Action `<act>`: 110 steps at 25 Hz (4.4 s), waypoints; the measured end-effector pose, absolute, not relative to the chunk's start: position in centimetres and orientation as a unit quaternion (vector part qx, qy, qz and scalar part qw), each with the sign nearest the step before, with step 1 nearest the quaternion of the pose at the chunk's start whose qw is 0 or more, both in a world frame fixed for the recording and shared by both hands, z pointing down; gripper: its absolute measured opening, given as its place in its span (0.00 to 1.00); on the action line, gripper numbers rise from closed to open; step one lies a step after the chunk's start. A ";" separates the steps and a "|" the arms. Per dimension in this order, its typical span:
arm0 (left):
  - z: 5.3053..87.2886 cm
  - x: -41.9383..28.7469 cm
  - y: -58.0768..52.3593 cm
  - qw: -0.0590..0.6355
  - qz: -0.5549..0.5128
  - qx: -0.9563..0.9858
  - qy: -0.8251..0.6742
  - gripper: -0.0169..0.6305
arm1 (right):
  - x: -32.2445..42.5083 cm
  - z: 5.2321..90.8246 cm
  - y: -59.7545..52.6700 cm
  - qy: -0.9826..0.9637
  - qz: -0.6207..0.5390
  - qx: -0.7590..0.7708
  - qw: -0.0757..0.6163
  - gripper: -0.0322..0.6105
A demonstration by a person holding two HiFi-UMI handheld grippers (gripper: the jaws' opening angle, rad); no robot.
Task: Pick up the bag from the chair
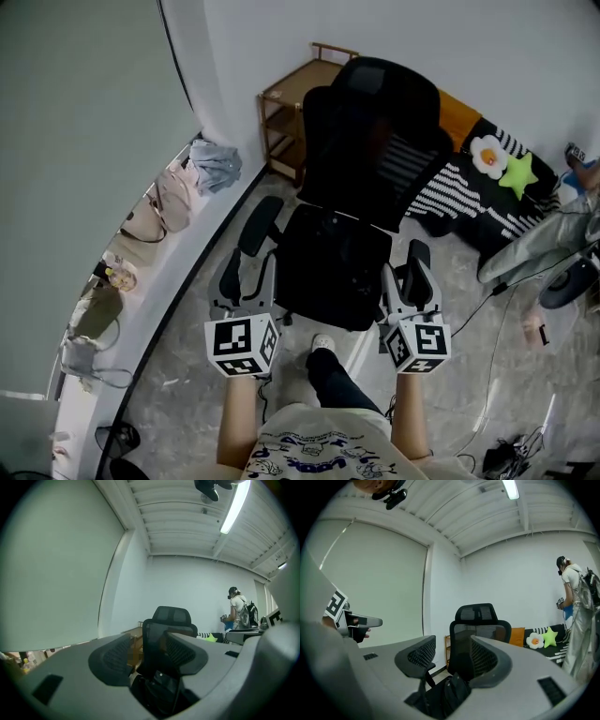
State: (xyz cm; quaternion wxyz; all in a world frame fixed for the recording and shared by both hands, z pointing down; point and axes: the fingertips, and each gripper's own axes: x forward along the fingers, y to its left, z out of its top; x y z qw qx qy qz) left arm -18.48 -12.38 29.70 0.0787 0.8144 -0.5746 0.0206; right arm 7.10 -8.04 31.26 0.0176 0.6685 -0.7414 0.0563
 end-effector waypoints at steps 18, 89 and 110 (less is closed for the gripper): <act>37.1 -6.5 -29.8 0.122 0.082 0.835 -0.531 0.39 | 16.2 39.2 -22.5 -0.753 0.129 0.644 0.036 0.41; 81.4 8.3 -46.1 0.236 0.271 0.933 -0.019 0.31 | 16.6 80.1 -25.0 -0.627 0.372 0.680 0.079 0.31; 77.2 5.9 -43.6 0.191 0.283 0.938 -0.051 0.10 | 16.4 77.2 -24.3 -0.668 0.352 0.640 0.143 0.15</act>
